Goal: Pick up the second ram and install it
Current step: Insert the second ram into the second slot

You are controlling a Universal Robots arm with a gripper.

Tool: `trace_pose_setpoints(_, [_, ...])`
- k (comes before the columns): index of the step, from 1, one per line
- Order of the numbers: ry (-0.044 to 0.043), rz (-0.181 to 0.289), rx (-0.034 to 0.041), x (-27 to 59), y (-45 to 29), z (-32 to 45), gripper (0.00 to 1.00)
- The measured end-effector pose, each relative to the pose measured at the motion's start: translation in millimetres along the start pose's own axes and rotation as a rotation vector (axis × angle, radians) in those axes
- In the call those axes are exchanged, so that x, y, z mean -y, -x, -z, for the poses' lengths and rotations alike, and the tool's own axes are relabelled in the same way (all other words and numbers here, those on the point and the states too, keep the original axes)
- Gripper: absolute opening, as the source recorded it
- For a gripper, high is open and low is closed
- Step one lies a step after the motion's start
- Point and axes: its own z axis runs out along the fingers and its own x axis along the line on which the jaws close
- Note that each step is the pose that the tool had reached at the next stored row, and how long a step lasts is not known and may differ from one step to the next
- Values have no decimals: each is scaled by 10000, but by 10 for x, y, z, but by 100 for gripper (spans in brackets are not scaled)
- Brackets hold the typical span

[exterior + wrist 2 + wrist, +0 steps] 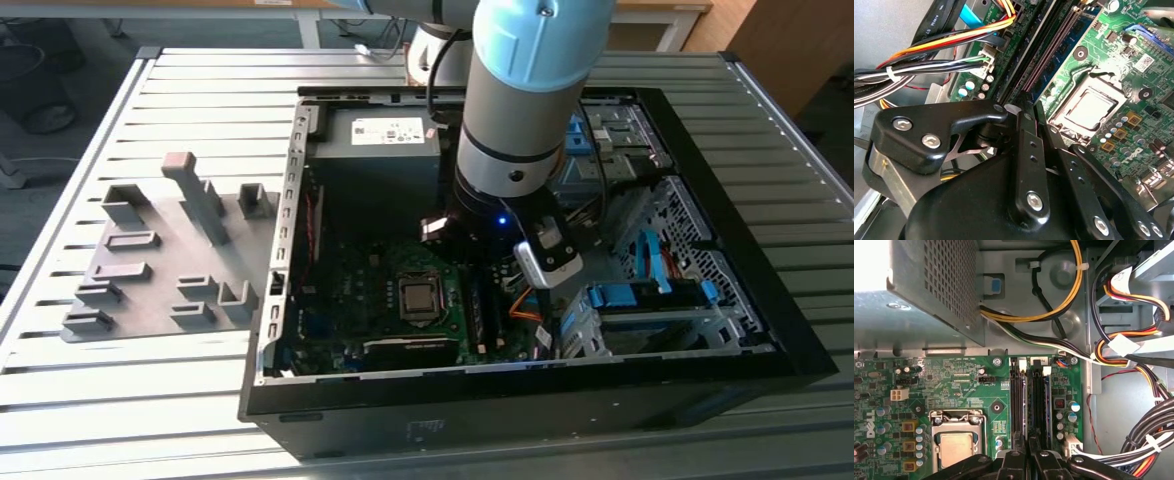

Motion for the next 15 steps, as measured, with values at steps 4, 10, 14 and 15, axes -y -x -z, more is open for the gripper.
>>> trace_pose_setpoints(4, [43, 2, 2, -3, -2, 18, 14])
trace_pose_setpoints(10, [39, 4, -2, -1, -6, 27, 14])
trace_pose_setpoints(14, [38, 5, -2, 0, -7, 19, 14])
trace_pose_setpoints(15, [36, 5, -2, 0, -8, 18, 14])
